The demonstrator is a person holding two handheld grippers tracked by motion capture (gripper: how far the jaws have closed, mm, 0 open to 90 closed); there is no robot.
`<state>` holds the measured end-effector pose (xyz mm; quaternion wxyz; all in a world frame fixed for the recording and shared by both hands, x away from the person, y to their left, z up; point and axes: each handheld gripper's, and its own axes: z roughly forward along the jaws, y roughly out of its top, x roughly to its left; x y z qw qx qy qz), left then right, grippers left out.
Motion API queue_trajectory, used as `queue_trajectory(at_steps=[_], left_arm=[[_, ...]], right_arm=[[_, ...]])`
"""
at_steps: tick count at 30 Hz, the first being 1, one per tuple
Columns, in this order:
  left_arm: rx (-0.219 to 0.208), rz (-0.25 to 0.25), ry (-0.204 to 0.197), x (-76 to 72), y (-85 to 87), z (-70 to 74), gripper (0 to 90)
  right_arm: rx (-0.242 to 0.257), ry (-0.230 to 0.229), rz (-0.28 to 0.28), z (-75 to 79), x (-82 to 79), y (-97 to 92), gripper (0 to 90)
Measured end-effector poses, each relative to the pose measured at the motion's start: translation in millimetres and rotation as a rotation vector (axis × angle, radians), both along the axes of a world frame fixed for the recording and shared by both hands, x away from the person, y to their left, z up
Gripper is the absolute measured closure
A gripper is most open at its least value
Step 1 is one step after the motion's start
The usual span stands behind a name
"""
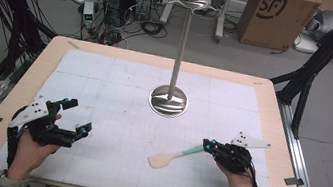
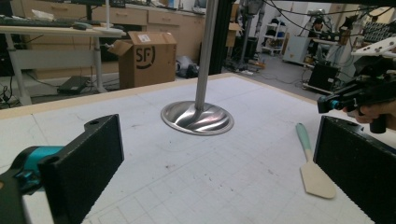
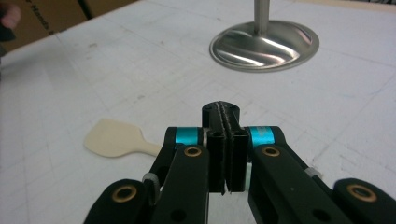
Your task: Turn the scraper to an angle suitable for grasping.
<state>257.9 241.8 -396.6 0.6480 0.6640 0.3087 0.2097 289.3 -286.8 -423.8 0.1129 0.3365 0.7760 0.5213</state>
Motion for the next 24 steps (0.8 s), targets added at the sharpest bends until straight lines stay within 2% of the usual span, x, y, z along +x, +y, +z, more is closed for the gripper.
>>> queue_trajectory(at_steps=[6, 12, 14, 19, 24], left_arm=[[-0.006, 0.002, 0.003, 0.2, 0.3, -0.9, 2.2], [0.006, -0.002, 0.011, 0.3, -1.7, -2.6, 2.2], [0.006, -0.001, 0.010, 0.2, -1.0, -2.6, 2.2], [0.007, 0.022, -0.002, -0.1, 0.6, -2.8, 2.2], [0.009, 0.035, -0.004, -2.5, 2.5, -3.0, 2.2]], right_arm=[[-0.050, 0.051, 0.007, -8.3, 4.3, 3.9, 89.6], [-0.105, 0.106, 0.000, -15.3, 7.9, 7.2, 89.6], [-0.122, 0.140, 0.007, -18.9, 9.8, 7.8, 89.6], [-0.173, 0.156, 0.013, -24.8, 12.3, 13.6, 89.6], [-0.178, 0.160, 0.001, -27.3, 14.8, 21.7, 89.6]])
